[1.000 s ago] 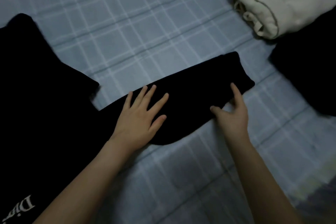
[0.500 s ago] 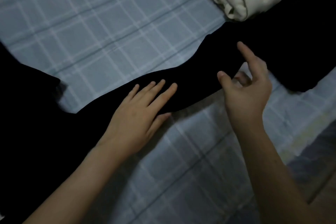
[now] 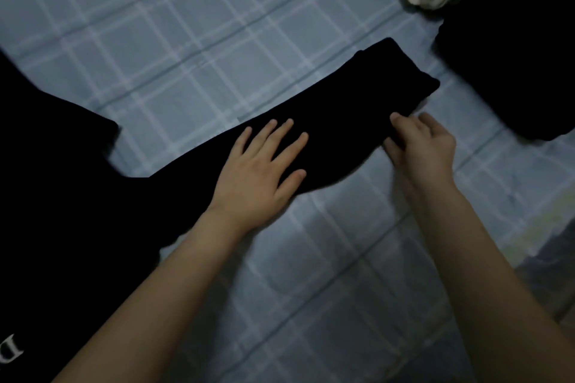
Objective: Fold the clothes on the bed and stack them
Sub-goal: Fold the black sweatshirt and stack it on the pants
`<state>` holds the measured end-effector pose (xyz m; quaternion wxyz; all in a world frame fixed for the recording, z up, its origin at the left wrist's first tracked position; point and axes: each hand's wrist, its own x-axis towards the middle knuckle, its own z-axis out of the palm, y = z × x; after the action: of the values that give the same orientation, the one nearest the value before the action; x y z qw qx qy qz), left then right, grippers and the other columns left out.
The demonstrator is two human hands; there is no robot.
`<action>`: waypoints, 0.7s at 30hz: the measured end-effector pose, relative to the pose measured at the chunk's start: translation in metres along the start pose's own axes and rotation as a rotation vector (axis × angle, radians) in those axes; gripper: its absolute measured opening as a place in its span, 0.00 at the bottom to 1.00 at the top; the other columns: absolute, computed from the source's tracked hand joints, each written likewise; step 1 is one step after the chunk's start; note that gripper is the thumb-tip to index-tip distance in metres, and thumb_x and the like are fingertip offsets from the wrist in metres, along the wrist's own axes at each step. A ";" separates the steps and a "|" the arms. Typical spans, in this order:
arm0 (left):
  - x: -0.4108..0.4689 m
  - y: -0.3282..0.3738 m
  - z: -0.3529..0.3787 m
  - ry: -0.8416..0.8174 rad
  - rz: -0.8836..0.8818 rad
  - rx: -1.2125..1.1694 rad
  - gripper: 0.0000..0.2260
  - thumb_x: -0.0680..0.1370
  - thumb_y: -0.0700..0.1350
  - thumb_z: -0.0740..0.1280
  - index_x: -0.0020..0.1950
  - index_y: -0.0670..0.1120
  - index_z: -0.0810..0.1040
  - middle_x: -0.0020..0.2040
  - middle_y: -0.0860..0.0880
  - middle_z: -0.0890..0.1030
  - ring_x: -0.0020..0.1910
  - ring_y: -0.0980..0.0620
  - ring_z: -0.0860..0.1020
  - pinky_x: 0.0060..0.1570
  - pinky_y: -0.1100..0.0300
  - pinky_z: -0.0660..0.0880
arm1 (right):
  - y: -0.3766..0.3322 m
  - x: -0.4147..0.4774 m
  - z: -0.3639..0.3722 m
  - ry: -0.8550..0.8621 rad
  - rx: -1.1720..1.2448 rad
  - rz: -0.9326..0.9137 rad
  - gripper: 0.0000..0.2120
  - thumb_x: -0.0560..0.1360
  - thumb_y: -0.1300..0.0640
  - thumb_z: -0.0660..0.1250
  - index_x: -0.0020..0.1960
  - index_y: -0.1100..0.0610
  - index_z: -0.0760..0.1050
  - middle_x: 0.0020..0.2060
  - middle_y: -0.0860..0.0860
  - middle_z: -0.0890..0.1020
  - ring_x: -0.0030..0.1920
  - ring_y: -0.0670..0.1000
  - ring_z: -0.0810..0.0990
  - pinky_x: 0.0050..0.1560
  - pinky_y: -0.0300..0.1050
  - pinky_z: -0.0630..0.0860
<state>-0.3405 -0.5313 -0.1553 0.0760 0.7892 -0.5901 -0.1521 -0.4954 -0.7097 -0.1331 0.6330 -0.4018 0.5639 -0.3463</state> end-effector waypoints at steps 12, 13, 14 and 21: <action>0.032 0.005 -0.088 0.428 -0.416 -1.349 0.24 0.77 0.43 0.71 0.71 0.51 0.69 0.62 0.50 0.79 0.49 0.57 0.83 0.48 0.64 0.79 | -0.012 -0.078 0.080 -0.591 -0.374 -0.400 0.23 0.77 0.73 0.64 0.68 0.56 0.75 0.55 0.45 0.84 0.46 0.46 0.82 0.50 0.33 0.77; 0.031 0.001 -0.085 0.468 -0.470 -1.319 0.22 0.77 0.40 0.71 0.69 0.50 0.71 0.59 0.49 0.80 0.45 0.57 0.83 0.44 0.64 0.78 | -0.011 -0.078 0.082 -0.605 -0.386 -0.366 0.24 0.76 0.73 0.64 0.69 0.56 0.75 0.55 0.47 0.84 0.47 0.48 0.82 0.52 0.34 0.77; 0.028 -0.003 -0.081 0.487 -0.492 -1.299 0.20 0.77 0.38 0.70 0.68 0.49 0.73 0.58 0.49 0.81 0.42 0.57 0.83 0.42 0.65 0.78 | -0.010 -0.078 0.082 -0.606 -0.393 -0.351 0.25 0.76 0.73 0.64 0.70 0.56 0.74 0.56 0.48 0.83 0.48 0.50 0.82 0.54 0.37 0.78; -0.019 -0.037 -0.089 0.755 -0.417 -1.315 0.17 0.74 0.28 0.67 0.59 0.42 0.76 0.53 0.46 0.81 0.47 0.59 0.81 0.47 0.58 0.81 | 0.016 -0.088 0.080 -0.552 -1.008 -0.606 0.27 0.80 0.43 0.63 0.76 0.36 0.59 0.78 0.47 0.58 0.77 0.50 0.55 0.74 0.47 0.55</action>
<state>-0.2822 -0.5080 -0.0795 0.6927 0.6750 -0.1531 -0.2029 -0.4276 -0.6146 -0.1056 0.3627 -0.8651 0.3356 -0.0862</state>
